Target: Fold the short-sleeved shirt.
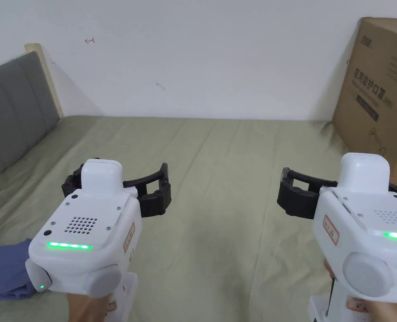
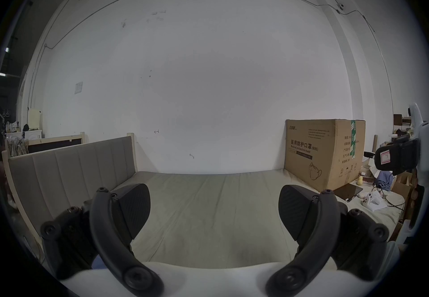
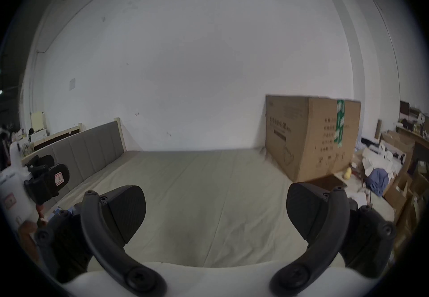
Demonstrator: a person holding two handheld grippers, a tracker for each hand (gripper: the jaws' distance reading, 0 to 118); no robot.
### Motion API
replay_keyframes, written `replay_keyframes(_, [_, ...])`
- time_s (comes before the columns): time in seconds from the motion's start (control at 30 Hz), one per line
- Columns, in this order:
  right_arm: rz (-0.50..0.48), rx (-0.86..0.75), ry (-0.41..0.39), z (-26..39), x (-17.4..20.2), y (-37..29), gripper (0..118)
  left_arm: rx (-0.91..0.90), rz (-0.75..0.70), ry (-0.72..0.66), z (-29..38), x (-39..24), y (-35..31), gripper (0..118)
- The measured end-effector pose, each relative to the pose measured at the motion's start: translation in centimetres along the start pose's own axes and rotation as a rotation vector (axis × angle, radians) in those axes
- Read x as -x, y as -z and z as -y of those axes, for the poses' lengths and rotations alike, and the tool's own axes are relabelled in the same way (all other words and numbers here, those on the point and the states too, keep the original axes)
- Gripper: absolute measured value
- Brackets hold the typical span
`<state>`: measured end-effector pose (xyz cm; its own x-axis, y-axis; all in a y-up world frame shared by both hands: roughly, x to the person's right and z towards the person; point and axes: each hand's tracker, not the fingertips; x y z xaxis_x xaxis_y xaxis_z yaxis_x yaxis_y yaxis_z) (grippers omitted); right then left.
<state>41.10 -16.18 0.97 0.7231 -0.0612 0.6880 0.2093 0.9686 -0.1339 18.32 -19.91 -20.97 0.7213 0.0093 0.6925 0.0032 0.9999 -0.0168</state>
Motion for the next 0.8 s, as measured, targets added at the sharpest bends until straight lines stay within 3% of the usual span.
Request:
replay_keyframes(0.17, [0.138, 0.259, 0.099, -1.4, 0.6, 0.7, 118, 0.000, 0.000, -0.005, -0.1, 0.0, -0.1, 111])
replay_keyframes(0.43, [0.187, 0.294, 0.092, -1.7, 0.8, 0.9, 118, 0.000, -0.001, -0.007, -0.2, 0.2, -0.2, 111])
replay_keyframes(0.6, [0.166, 0.316, 0.112, -1.5, 0.6, 1.1, 116, 0.000, -0.001, -0.013, -0.2, 0.4, -0.2, 111])
replay_keyframes(0.8, [0.200, 0.287, 0.072, -1.2, 0.8, 1.0, 115, -0.002, -0.004, -0.008, -0.3, 0.4, -0.3, 111])
